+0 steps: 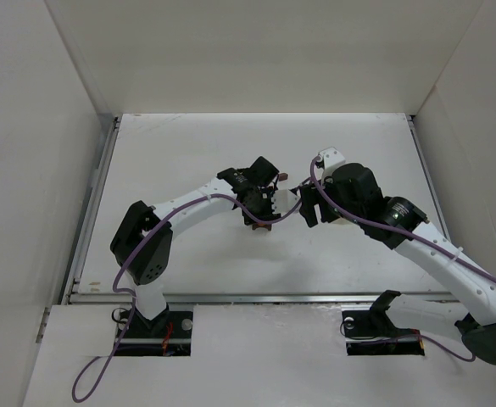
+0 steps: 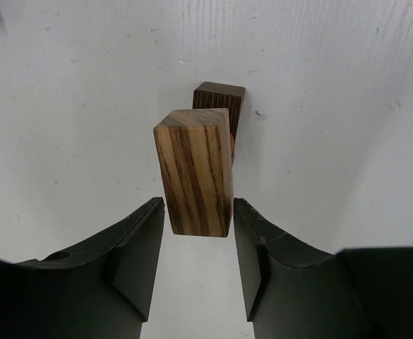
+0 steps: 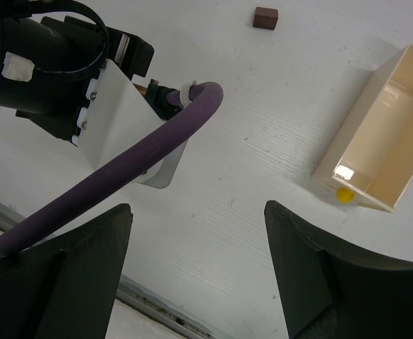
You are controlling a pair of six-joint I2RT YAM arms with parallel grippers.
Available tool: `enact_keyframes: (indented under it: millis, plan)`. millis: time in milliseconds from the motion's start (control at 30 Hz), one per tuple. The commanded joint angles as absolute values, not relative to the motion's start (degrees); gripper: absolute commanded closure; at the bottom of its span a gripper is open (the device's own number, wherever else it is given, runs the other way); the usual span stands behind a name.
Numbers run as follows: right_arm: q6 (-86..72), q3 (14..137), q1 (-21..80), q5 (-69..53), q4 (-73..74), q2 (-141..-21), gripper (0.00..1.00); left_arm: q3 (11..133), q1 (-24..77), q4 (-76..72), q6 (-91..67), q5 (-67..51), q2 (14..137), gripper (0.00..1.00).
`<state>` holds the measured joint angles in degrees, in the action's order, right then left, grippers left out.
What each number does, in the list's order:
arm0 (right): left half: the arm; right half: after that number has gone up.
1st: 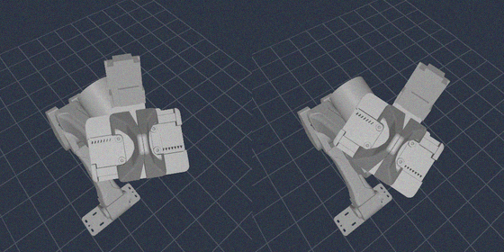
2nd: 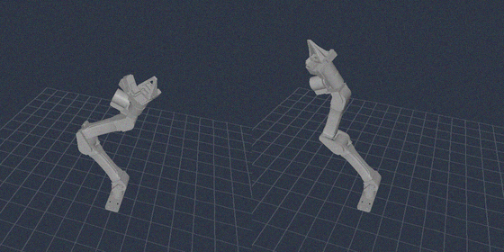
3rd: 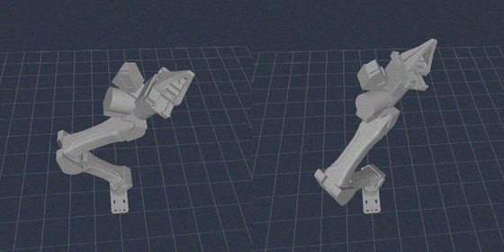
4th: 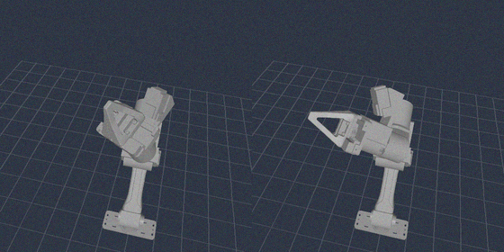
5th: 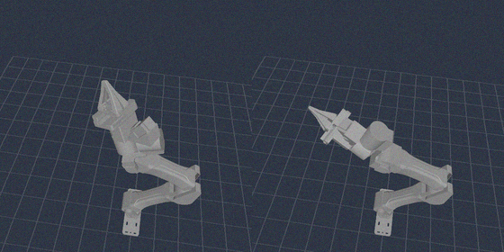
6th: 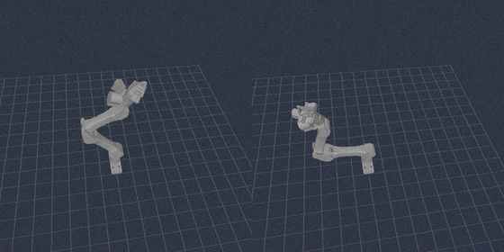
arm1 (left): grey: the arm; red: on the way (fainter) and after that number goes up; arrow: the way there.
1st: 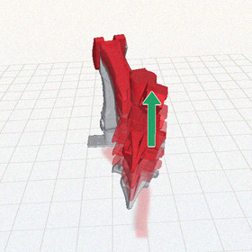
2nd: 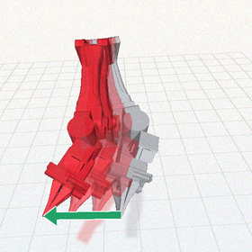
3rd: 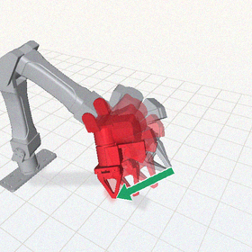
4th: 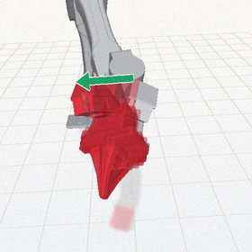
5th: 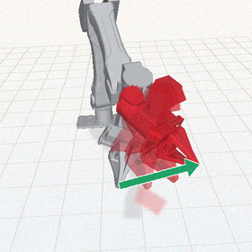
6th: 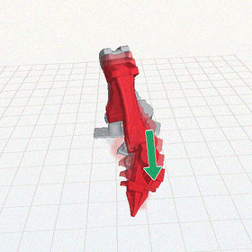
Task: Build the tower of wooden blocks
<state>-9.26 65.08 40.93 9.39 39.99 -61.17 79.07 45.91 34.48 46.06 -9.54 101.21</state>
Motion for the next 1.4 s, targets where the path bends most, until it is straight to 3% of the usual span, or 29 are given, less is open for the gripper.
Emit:
enact_keyframes:
  millis: [0,933,1367]
  plan:
    - [-10.6,65.4,40.7,10.0,34.9,-61.7,0.18,78.4,48.5,34.5,49.8,-11.9,100.7,0.59]
    - [-10.6,64.9,40.7,9.5,34.9,-61.7,0.18,77.3,48.5,32.9,49.8,-6.7,99.7,0.59]
    - [-10.6,64.9,40.7,8.4,34.4,-61.7,0.18,76.2,48.5,34.5,49.8,-9.6,98.0,0.55]
